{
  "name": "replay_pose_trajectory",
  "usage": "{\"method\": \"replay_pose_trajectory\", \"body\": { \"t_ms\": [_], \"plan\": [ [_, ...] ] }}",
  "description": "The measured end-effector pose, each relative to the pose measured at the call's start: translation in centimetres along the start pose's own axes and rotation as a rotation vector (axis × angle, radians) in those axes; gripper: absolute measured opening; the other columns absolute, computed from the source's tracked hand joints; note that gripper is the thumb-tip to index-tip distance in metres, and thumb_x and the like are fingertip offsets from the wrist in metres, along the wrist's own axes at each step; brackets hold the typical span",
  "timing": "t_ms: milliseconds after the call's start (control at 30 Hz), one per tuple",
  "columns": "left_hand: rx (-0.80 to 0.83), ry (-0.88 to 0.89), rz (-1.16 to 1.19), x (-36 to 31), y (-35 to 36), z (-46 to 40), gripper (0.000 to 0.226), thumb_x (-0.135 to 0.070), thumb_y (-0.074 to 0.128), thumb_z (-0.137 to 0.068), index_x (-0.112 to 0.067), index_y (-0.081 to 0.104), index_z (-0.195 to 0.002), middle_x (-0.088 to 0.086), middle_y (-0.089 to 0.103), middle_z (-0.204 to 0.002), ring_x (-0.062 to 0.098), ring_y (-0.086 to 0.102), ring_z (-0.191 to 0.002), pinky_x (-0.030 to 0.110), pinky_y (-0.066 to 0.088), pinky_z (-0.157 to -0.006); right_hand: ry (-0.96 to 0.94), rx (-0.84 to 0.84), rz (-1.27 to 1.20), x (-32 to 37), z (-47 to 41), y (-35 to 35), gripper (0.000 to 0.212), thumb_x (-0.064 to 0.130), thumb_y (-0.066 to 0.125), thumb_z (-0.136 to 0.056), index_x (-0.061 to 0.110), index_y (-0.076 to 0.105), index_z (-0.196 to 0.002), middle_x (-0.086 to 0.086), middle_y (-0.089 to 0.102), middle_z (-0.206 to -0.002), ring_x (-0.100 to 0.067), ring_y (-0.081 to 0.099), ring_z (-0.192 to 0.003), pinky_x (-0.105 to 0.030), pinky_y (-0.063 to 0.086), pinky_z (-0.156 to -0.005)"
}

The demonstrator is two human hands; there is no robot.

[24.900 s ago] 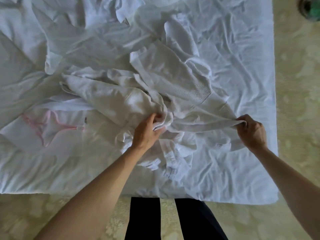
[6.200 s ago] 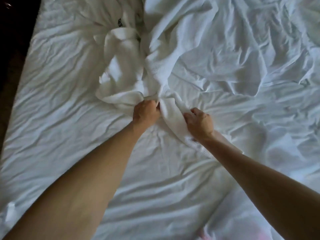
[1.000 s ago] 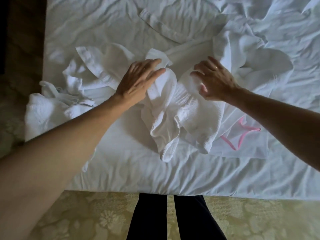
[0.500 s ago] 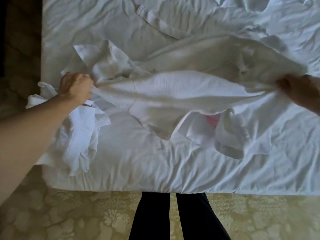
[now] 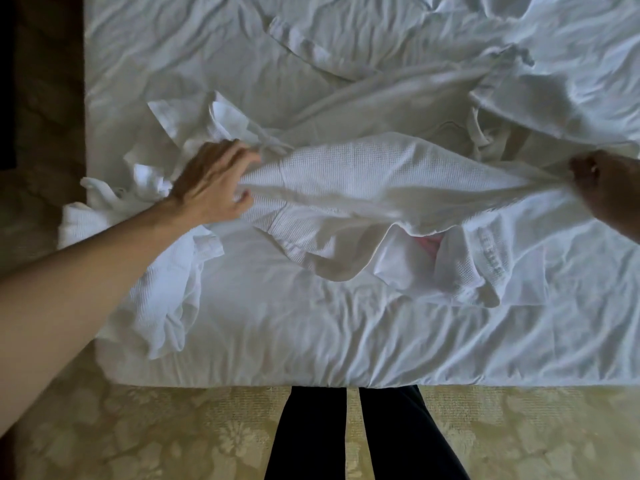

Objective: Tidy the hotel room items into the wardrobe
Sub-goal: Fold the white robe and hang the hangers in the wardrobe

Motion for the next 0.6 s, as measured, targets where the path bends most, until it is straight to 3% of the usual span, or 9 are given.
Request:
{"method": "replay_pose_trajectory", "body": {
  "t_ms": [67, 133, 200, 300, 367, 467, 533, 600],
  "plan": [
    [-0.030, 0.161, 0.011, -2.8, 0.8, -1.0, 0.048, -0.038, 0.066, -0.080, -0.008, 0.059, -0.118, 0.011, 0.058, -0.113, 0.031, 0.055, -0.102, 0.044, 0.043, -0.086, -0.118, -0.142, 0.040, 4.0, 1.5, -2.5, 0.022, 0.025, 0.056, -0.101, 0.006, 0.061, -0.091, -0.023, 0.058, -0.091, -0.045, 0.056, -0.086, -0.047, 0.042, -0.075],
    [-0.011, 0.266, 0.027, -5.3, 2.0, -2.1, 0.053, -0.046, 0.070, -0.082, -0.010, 0.060, -0.119, 0.008, 0.059, -0.111, 0.028, 0.056, -0.099, 0.041, 0.044, -0.085, -0.386, -0.112, 0.010, 6.7, 3.1, -3.7, 0.021, 0.026, 0.056, -0.097, 0.006, 0.063, -0.097, -0.019, 0.055, -0.096, -0.041, 0.054, -0.089, -0.048, 0.040, -0.077],
    [0.016, 0.327, 0.025, -7.3, 3.2, -3.0, 0.056, -0.051, 0.074, -0.081, -0.010, 0.061, -0.117, 0.005, 0.060, -0.106, 0.027, 0.057, -0.092, 0.039, 0.044, -0.084, -0.629, 0.008, 0.034, 8.6, 4.2, -4.1, 0.032, 0.030, 0.058, -0.091, 0.003, 0.065, -0.108, -0.019, 0.058, -0.104, -0.039, 0.055, -0.094, -0.049, 0.042, -0.081],
    [0.054, 0.361, -0.014, -8.8, 4.5, -3.9, 0.052, -0.044, 0.083, -0.074, -0.010, 0.066, -0.109, 0.004, 0.061, -0.091, 0.026, 0.059, -0.082, 0.038, 0.045, -0.082, -0.794, 0.176, 0.132, 9.9, 4.7, -2.8, 0.053, 0.041, 0.062, -0.085, 0.004, 0.063, -0.123, -0.018, 0.058, -0.121, -0.037, 0.055, -0.107, -0.050, 0.043, -0.090],
    [0.069, 0.343, -0.006, -8.9, 5.0, -4.3, 0.046, -0.036, 0.086, -0.071, -0.011, 0.069, -0.106, 0.003, 0.063, -0.086, 0.026, 0.061, -0.080, 0.038, 0.046, -0.082, -0.855, 0.226, 0.167, 9.6, 4.1, -1.4, 0.053, 0.040, 0.073, -0.083, 0.006, 0.064, -0.123, -0.016, 0.058, -0.123, -0.037, 0.057, -0.108, -0.049, 0.044, -0.091],
    [0.039, 0.277, 0.082, -8.7, 4.9, -4.5, 0.019, -0.013, 0.084, -0.073, -0.009, 0.073, -0.088, 0.005, 0.064, -0.076, 0.029, 0.061, -0.071, 0.040, 0.051, -0.070, -0.904, 0.177, 0.180, 9.6, 2.8, -0.2, 0.039, 0.026, 0.086, -0.074, 0.005, 0.071, -0.103, -0.016, 0.064, -0.109, -0.036, 0.061, -0.094, -0.048, 0.048, -0.083],
    [-0.006, 0.074, 0.190, -8.4, 4.1, -4.8, 0.013, -0.005, 0.078, -0.078, -0.009, 0.068, -0.084, 0.006, 0.065, -0.076, 0.032, 0.063, -0.070, 0.038, 0.050, -0.060, -0.888, 0.152, 0.110, 9.7, 2.0, -0.1, 0.028, 0.019, 0.084, -0.077, 0.004, 0.070, -0.096, -0.015, 0.066, -0.097, -0.035, 0.063, -0.083, -0.045, 0.050, -0.075],
    [-0.003, -0.110, 0.246, -7.8, 3.4, -5.3, 0.011, -0.009, 0.068, -0.090, -0.012, 0.058, -0.090, 0.008, 0.067, -0.079, 0.034, 0.065, -0.070, 0.038, 0.047, -0.057, -0.758, 0.116, -0.030, 10.2, 1.2, -0.7, 0.019, 0.018, 0.075, -0.087, 0.003, 0.067, -0.096, -0.016, 0.067, -0.086, -0.035, 0.066, -0.072, -0.043, 0.052, -0.066]
  ]
}}
Point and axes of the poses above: each hand's wrist, its own z-axis away from the middle knuckle, its own y-axis out of the palm, x = y × z, the point moved 1 cm from there along -z, towards the middle knuckle
